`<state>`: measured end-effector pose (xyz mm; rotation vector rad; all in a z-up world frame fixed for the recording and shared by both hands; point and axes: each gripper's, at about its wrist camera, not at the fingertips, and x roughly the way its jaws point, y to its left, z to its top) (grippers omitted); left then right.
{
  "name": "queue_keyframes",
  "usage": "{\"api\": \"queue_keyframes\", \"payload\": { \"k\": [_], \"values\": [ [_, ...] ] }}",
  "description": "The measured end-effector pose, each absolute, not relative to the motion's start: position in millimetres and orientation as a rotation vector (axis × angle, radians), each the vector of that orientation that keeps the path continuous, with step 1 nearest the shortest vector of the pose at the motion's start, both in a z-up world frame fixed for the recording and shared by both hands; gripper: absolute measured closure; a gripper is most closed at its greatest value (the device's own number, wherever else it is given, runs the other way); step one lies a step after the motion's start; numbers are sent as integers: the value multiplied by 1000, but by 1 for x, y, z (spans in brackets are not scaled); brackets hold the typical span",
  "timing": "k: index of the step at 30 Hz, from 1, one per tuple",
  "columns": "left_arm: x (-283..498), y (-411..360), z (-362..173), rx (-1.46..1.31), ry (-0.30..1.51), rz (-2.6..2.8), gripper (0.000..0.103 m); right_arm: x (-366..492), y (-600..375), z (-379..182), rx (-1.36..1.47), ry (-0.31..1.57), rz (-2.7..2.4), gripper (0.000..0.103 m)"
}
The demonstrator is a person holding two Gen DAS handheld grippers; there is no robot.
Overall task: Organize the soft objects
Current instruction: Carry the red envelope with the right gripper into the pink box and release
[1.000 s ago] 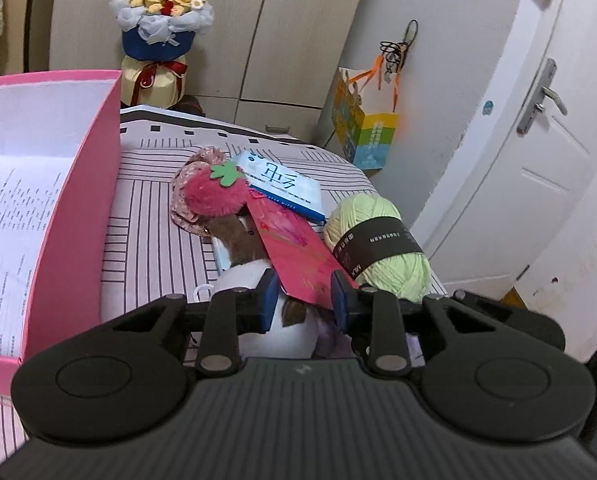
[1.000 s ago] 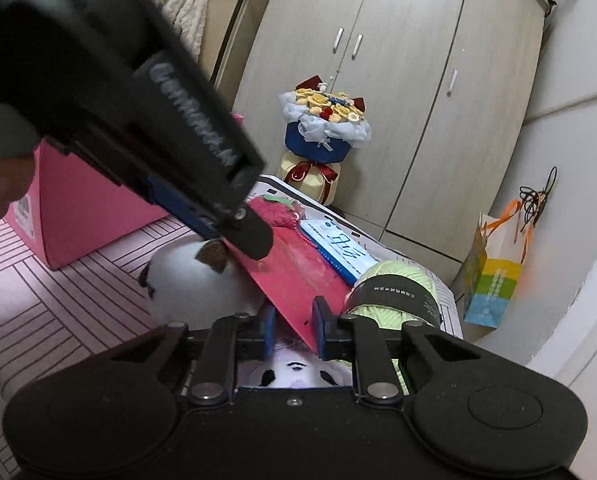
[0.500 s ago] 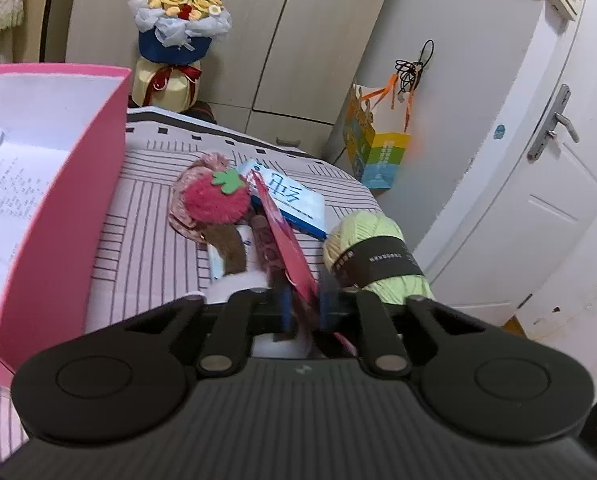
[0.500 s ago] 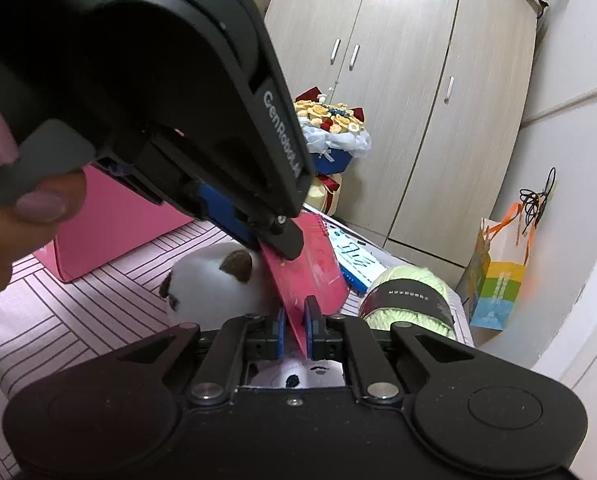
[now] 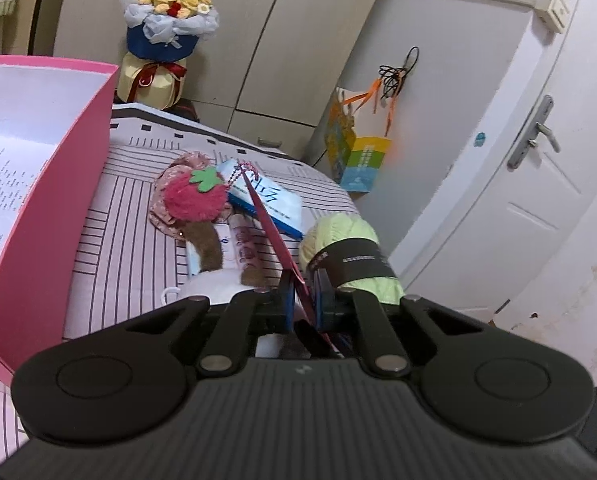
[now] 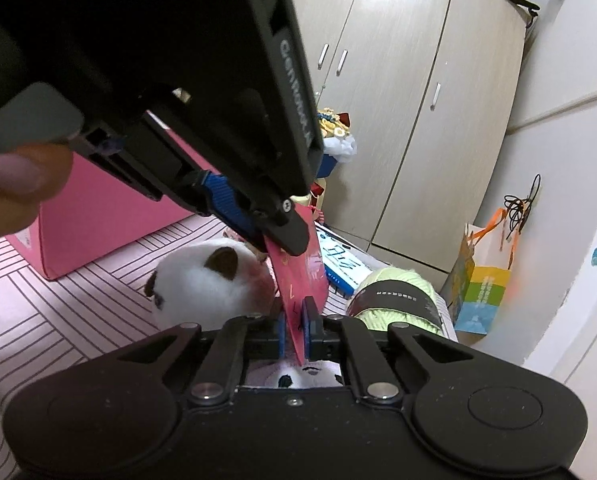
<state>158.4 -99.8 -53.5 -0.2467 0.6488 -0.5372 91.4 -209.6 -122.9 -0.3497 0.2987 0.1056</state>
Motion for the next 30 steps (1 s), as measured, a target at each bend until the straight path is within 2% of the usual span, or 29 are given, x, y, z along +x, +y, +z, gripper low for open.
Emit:
{"api": "queue_keyframes", "payload": {
  "k": [17, 30],
  "values": [
    [117, -83, -28, -228, 588, -561, 94, 45, -184, -101, -415, 251, 73, 95],
    [78, -38, 10, -200, 488, -502, 94, 17, -145, -66, -475, 181, 143, 95]
  ]
}}
